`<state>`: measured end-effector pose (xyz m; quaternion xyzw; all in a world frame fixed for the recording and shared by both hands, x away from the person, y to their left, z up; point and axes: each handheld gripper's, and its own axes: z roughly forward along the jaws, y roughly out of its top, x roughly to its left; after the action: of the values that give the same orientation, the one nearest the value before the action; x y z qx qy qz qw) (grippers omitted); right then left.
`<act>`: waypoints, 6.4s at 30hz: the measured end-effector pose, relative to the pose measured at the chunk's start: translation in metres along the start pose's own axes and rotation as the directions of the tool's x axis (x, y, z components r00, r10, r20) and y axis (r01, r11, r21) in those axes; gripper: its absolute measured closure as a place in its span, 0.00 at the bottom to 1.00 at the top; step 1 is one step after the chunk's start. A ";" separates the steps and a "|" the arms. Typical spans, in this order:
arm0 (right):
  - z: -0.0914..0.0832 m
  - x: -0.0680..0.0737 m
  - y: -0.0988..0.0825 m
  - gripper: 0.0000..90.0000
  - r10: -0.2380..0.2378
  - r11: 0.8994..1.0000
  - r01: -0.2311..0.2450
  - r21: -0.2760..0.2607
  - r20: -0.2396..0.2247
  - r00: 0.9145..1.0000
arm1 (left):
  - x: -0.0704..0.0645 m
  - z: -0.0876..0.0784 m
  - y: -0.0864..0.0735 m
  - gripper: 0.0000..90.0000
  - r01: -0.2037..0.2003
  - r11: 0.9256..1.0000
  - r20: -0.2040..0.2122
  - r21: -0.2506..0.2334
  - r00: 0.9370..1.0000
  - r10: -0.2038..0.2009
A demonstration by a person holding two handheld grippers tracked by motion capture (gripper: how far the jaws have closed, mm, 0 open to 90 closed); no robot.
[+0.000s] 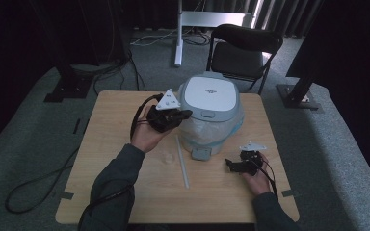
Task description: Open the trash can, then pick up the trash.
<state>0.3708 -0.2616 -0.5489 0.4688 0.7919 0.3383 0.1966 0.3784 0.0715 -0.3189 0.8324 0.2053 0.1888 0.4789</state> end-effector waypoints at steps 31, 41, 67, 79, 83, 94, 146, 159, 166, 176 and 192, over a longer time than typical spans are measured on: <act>0.000 0.000 0.000 0.13 0.000 1.000 0.000 0.000 0.001 1.000 | -0.008 0.038 0.020 1.00 -0.004 1.000 0.021 -0.003 1.000 0.004; 0.000 0.000 0.000 0.13 0.000 1.000 0.000 0.000 0.000 1.000 | -0.013 0.042 0.023 1.00 -0.024 1.000 0.004 0.008 1.000 0.024; 0.000 0.000 0.000 0.13 -0.002 1.000 0.002 0.001 0.000 1.000 | -0.017 0.040 0.022 1.00 -0.050 0.999 -0.005 0.022 0.999 0.050; 0.000 0.000 0.000 0.13 -0.002 1.000 0.002 0.001 0.000 1.000 | -0.013 0.026 0.023 0.90 -0.036 0.999 -0.030 -0.017 0.999 0.035; 0.000 0.000 0.000 0.13 -0.002 1.000 0.002 0.001 0.000 1.000 | -0.009 0.017 0.019 0.86 -0.015 0.999 -0.028 -0.030 0.999 0.014; 0.000 0.000 0.000 0.13 -0.002 1.000 0.002 0.001 0.000 1.000 | 0.001 -0.002 -0.001 0.79 0.041 0.999 -0.056 -0.033 0.997 -0.043; 0.000 0.000 0.000 0.13 0.003 1.000 -0.003 -0.001 0.001 1.000 | 0.024 -0.027 -0.111 0.68 0.269 0.961 -0.123 0.060 0.958 -0.260; 0.000 0.001 0.000 0.13 0.004 1.000 -0.004 -0.001 0.002 1.000 | 0.021 -0.019 -0.127 0.65 0.292 0.951 -0.135 0.101 0.951 -0.278; 0.000 0.001 0.000 0.13 0.004 1.000 -0.004 -0.001 0.002 1.000 | 0.022 -0.017 -0.136 0.62 0.309 0.944 -0.138 0.117 0.946 -0.293; 0.000 0.000 0.000 0.13 0.002 1.000 -0.002 0.000 0.002 1.000 | 0.018 -0.007 -0.150 0.60 0.333 0.931 -0.131 0.147 0.940 -0.315; 0.000 0.000 0.000 0.13 0.001 1.000 -0.001 0.000 0.002 1.000 | 0.019 0.002 -0.163 0.58 0.360 0.916 -0.125 0.178 0.931 -0.342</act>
<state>0.3704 -0.2614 -0.5489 0.4697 0.7913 0.3381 0.1971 0.3696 0.1545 -0.4608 0.8159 0.3910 0.1163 0.4098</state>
